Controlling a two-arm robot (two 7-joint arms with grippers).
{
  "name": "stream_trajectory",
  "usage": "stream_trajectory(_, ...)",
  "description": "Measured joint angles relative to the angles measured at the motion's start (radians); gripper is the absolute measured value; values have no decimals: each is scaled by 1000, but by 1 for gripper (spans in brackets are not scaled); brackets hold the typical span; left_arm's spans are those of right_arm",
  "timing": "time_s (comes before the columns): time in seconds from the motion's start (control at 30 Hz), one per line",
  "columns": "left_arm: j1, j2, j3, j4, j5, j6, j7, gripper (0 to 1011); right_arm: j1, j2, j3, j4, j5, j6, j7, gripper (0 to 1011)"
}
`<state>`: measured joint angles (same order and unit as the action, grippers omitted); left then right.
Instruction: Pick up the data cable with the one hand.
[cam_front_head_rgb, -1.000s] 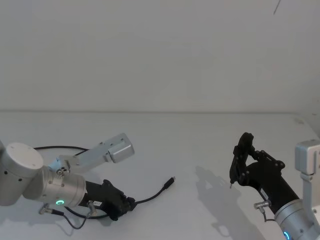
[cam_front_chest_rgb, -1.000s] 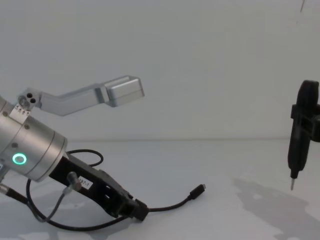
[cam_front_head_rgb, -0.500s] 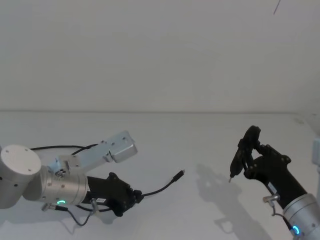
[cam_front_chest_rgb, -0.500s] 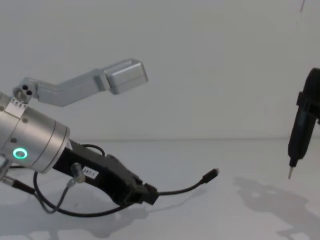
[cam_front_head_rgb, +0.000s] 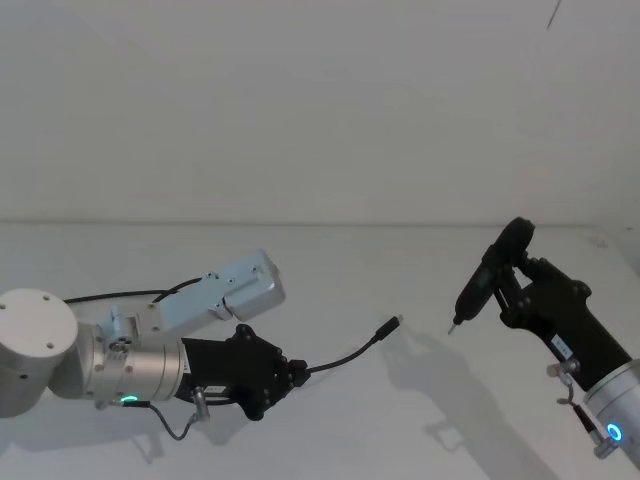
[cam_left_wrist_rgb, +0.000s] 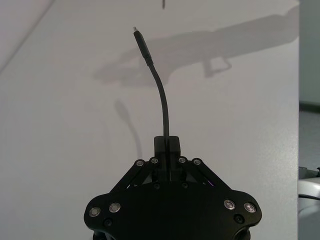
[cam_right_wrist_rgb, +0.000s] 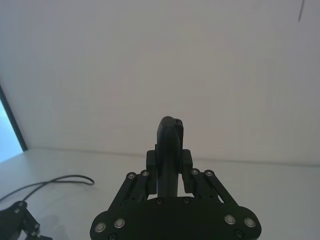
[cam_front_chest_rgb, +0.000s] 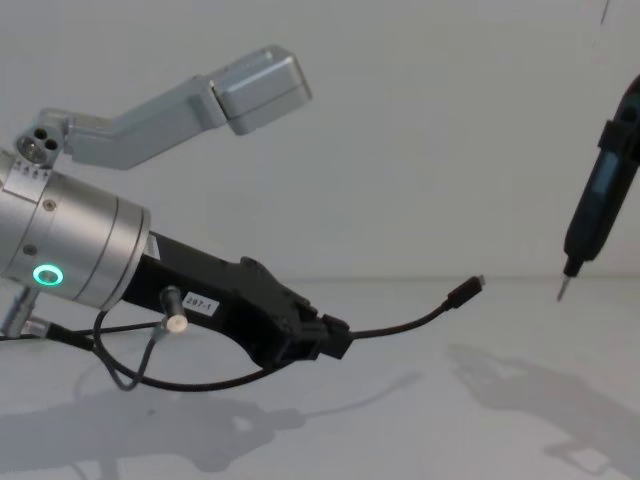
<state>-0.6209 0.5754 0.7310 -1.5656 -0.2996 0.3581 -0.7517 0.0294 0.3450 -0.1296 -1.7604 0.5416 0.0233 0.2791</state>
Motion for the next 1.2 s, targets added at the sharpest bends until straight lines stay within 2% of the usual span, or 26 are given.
stream_trajectory(0.57,7,7,-4,-29,-2,-41,7,43,50,21,8,11,70,-15,76,279)
stream_trajectory(1.2,9,8,-6,-38,-3,-53,9,43,106,33,-24,50,129,15,125,279)
